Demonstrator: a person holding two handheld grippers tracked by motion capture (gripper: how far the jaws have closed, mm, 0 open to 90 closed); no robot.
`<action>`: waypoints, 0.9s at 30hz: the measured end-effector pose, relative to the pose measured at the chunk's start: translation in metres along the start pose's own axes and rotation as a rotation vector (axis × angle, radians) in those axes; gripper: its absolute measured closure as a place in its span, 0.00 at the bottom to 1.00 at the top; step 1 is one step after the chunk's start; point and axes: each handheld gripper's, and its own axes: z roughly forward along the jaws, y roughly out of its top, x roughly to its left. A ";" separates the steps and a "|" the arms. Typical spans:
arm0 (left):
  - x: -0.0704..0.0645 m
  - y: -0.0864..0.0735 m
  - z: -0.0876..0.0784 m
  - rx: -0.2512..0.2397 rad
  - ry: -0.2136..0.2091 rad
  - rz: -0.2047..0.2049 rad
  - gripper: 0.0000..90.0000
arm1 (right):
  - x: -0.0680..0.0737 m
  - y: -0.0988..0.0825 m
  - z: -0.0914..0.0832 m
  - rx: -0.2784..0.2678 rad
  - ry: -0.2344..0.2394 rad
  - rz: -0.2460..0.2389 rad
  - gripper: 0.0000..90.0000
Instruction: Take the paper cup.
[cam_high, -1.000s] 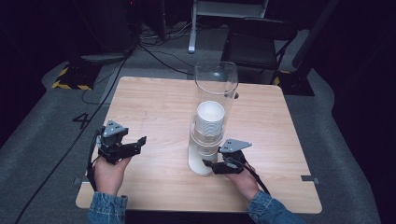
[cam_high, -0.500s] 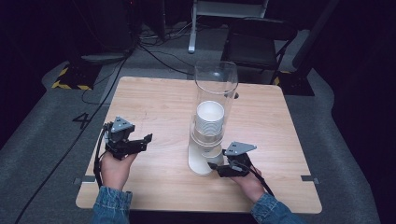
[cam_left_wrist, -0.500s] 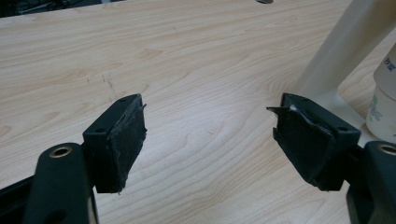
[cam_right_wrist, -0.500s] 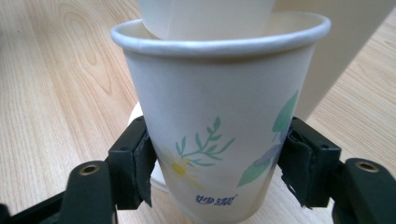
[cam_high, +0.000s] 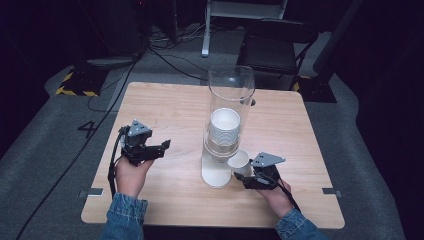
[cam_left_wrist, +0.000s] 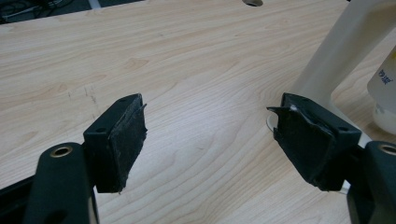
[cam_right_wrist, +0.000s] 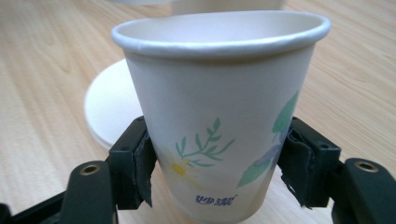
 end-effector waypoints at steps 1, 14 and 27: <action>0.000 0.000 0.000 0.000 0.000 0.000 0.27 | -0.003 -0.001 -0.002 -0.005 -0.009 0.006 0.39; 0.000 0.001 0.002 0.001 -0.003 -0.001 0.27 | -0.037 -0.007 -0.026 -0.128 -0.105 0.117 0.38; 0.003 -0.010 -0.008 0.013 0.036 -0.010 0.27 | -0.063 -0.014 -0.007 -0.176 -0.148 0.206 0.37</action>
